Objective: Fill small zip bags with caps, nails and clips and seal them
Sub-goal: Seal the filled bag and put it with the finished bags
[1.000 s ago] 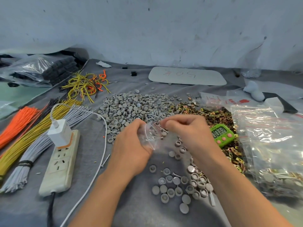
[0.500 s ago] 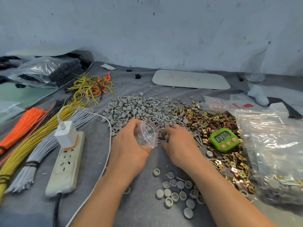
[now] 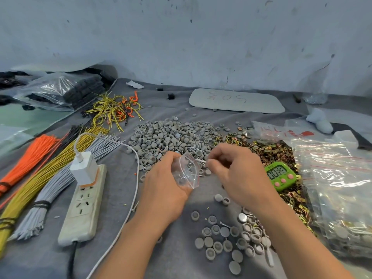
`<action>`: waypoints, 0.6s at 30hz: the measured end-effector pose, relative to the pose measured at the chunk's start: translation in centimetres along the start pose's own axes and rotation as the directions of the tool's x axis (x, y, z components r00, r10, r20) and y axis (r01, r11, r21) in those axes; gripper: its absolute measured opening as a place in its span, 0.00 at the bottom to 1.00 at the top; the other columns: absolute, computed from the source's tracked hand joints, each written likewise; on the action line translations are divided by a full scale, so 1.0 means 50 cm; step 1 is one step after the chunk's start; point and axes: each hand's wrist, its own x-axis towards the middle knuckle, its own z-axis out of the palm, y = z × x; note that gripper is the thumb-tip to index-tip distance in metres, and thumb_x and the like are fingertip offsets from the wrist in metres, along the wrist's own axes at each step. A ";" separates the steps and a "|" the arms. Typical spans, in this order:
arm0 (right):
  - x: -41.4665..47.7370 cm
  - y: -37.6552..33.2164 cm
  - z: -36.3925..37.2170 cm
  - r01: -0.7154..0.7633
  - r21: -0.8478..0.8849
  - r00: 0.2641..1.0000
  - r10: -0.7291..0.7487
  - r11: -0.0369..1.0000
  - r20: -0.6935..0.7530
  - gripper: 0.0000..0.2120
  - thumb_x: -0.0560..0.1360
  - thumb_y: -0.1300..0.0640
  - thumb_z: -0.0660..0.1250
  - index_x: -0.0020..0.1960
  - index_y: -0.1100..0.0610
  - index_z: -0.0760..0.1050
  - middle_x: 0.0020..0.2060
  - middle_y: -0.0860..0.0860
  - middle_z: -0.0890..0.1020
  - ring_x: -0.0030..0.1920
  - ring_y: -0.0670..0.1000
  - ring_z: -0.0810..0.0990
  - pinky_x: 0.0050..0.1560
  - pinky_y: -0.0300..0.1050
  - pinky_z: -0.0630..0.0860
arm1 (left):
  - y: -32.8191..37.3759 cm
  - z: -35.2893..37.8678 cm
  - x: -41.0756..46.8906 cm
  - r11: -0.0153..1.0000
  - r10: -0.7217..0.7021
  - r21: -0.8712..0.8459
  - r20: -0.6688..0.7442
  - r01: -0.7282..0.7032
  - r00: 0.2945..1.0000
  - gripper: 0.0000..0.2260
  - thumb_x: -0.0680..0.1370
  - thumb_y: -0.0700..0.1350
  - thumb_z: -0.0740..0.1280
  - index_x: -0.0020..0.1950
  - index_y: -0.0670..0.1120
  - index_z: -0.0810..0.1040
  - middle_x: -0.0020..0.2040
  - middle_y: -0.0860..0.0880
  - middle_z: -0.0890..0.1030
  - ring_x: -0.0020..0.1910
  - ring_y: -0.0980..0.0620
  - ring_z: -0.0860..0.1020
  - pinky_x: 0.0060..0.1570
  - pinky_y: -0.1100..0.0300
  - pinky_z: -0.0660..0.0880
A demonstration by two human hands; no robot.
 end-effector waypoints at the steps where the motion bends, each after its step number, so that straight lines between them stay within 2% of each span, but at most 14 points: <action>1: -0.006 -0.008 -0.002 0.043 0.009 0.999 -0.043 0.999 0.021 0.08 0.77 0.55 0.74 0.41 0.46 0.80 0.36 0.40 0.83 0.37 0.42 0.80 0.36 0.37 0.76 | 0.003 0.000 0.001 1.000 0.007 -0.008 0.015 -0.007 1.000 0.19 0.70 0.49 0.77 0.54 0.59 0.73 0.47 0.59 0.80 0.48 0.56 0.78 0.47 0.55 0.74; 3: -0.011 -0.018 -0.002 0.100 -0.008 0.994 -0.100 0.995 0.052 0.08 0.76 0.57 0.75 0.41 0.46 0.80 0.35 0.40 0.82 0.39 0.42 0.80 0.40 0.36 0.75 | 0.010 0.003 -0.001 1.000 0.018 -0.015 0.073 -0.017 0.997 0.21 0.68 0.48 0.78 0.55 0.60 0.73 0.47 0.59 0.81 0.46 0.58 0.78 0.45 0.58 0.74; 6: -0.010 -0.029 0.006 0.176 -0.089 0.981 -0.167 0.980 0.103 0.08 0.75 0.58 0.74 0.41 0.46 0.81 0.35 0.41 0.82 0.38 0.42 0.79 0.39 0.36 0.73 | 0.019 0.009 -0.004 0.999 0.012 -0.045 0.132 -0.007 0.991 0.23 0.66 0.47 0.78 0.55 0.62 0.73 0.46 0.61 0.81 0.44 0.64 0.77 0.37 0.68 0.68; 8: -0.010 -0.034 0.014 0.216 -0.126 0.972 -0.200 0.968 0.125 0.07 0.74 0.58 0.74 0.42 0.46 0.84 0.36 0.41 0.83 0.37 0.42 0.78 0.41 0.37 0.72 | 0.020 0.011 -0.005 0.998 -0.005 -0.067 0.130 0.014 0.992 0.22 0.66 0.47 0.78 0.54 0.62 0.73 0.45 0.61 0.81 0.43 0.65 0.77 0.35 0.68 0.67; 9: -0.010 -0.035 0.017 0.217 -0.107 0.972 -0.204 0.970 0.119 0.07 0.74 0.57 0.75 0.43 0.46 0.85 0.36 0.41 0.83 0.36 0.42 0.78 0.40 0.35 0.72 | 0.020 0.011 -0.005 0.997 -0.009 -0.074 0.126 0.019 0.992 0.21 0.66 0.47 0.78 0.53 0.62 0.73 0.45 0.61 0.82 0.44 0.64 0.77 0.36 0.68 0.68; 12: -0.007 -0.031 0.013 0.120 0.108 0.989 -0.129 0.987 0.077 0.07 0.74 0.56 0.77 0.46 0.44 0.87 0.37 0.38 0.85 0.36 0.40 0.80 0.37 0.31 0.74 | 0.020 0.010 -0.005 0.991 -0.016 -0.129 0.111 0.030 0.994 0.19 0.67 0.45 0.78 0.51 0.61 0.75 0.43 0.60 0.82 0.41 0.61 0.79 0.36 0.62 0.70; 14: 0.001 -0.016 0.003 0.052 0.246 0.998 -0.039 0.968 -0.057 0.09 0.74 0.58 0.76 0.46 0.44 0.88 0.38 0.36 0.86 0.37 0.38 0.83 0.36 0.30 0.76 | 0.018 0.009 -0.002 0.983 -0.039 -0.175 0.086 0.054 0.996 0.18 0.66 0.43 0.78 0.50 0.58 0.76 0.42 0.59 0.83 0.40 0.60 0.79 0.39 0.56 0.74; 16: 0.013 0.010 -0.002 -0.022 0.174 0.985 0.052 0.984 -0.167 0.11 0.75 0.59 0.75 0.43 0.43 0.87 0.35 0.36 0.85 0.36 0.35 0.82 0.34 0.27 0.74 | 0.014 0.005 0.000 0.977 -0.066 -0.200 0.067 0.078 0.996 0.18 0.66 0.42 0.78 0.50 0.55 0.77 0.41 0.58 0.83 0.40 0.58 0.80 0.43 0.54 0.77; 18: 0.024 0.027 0.006 -0.129 0.000 0.988 0.129 0.992 -0.084 0.13 0.77 0.59 0.74 0.42 0.42 0.86 0.34 0.36 0.83 0.34 0.36 0.81 0.31 0.25 0.72 | 0.010 0.001 0.003 0.974 -0.080 -0.206 0.053 0.090 0.995 0.19 0.66 0.41 0.78 0.50 0.55 0.77 0.41 0.58 0.83 0.40 0.57 0.80 0.43 0.54 0.77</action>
